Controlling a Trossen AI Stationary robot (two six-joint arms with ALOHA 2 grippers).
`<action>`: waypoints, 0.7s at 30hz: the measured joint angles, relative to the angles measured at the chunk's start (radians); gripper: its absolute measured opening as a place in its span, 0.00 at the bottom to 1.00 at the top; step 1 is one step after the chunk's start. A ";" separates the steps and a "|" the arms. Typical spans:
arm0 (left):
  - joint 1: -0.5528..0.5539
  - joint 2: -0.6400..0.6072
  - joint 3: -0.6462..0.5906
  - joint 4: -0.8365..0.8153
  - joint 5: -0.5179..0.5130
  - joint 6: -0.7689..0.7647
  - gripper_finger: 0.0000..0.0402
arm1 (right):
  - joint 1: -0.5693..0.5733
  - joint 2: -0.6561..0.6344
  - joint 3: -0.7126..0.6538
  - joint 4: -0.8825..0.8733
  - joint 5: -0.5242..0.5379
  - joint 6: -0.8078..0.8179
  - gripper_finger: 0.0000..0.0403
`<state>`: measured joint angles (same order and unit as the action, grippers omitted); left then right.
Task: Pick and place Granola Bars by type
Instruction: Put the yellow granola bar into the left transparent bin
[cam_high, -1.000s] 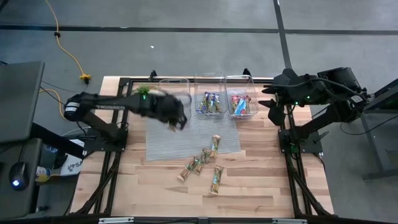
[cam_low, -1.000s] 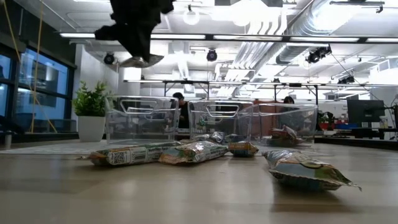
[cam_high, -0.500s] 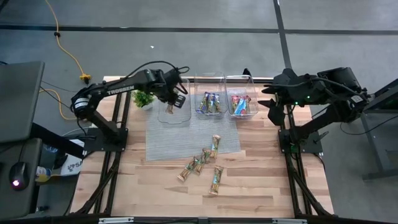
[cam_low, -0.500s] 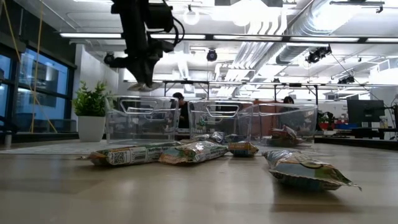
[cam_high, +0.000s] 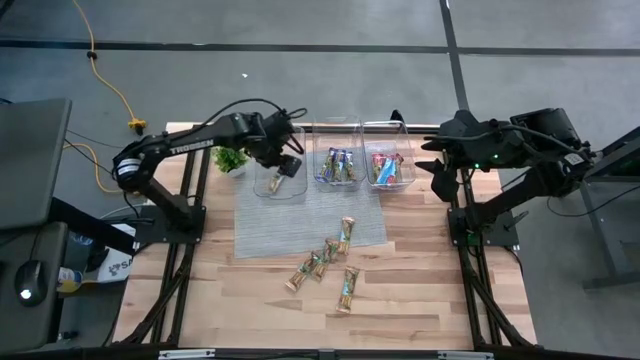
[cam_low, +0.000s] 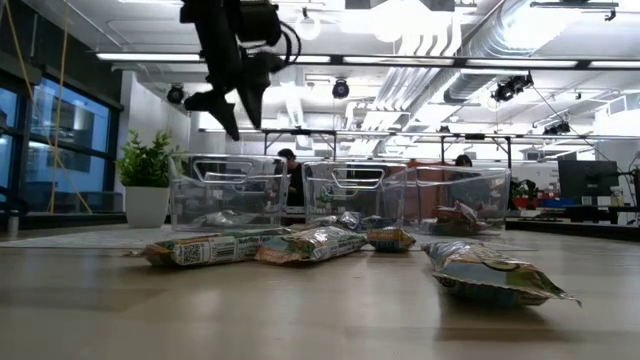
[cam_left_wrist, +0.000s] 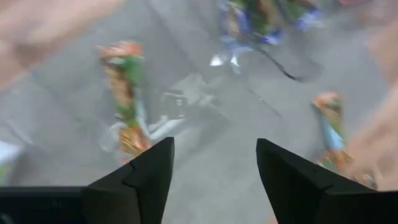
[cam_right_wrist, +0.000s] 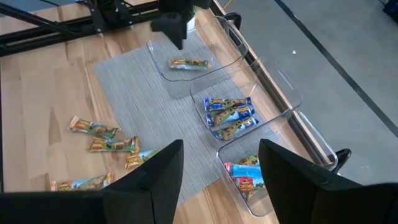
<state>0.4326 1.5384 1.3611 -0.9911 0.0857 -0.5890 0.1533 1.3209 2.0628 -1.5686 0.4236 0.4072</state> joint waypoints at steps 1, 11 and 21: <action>-0.023 -0.008 0.000 0.000 0.008 -0.009 0.55 | 0.000 0.000 0.000 -0.001 0.000 0.000 0.48; -0.373 -0.035 0.000 -0.006 -0.116 -0.199 0.55 | 0.000 0.000 0.000 -0.002 0.013 -0.005 0.48; -0.672 0.073 0.000 0.036 -0.223 -0.569 0.55 | 0.000 0.000 0.000 -0.002 0.033 -0.006 0.48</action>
<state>-0.2396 1.6116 1.3613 -0.9551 -0.1373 -1.1581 0.1534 1.3208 2.0628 -1.5708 0.4562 0.4007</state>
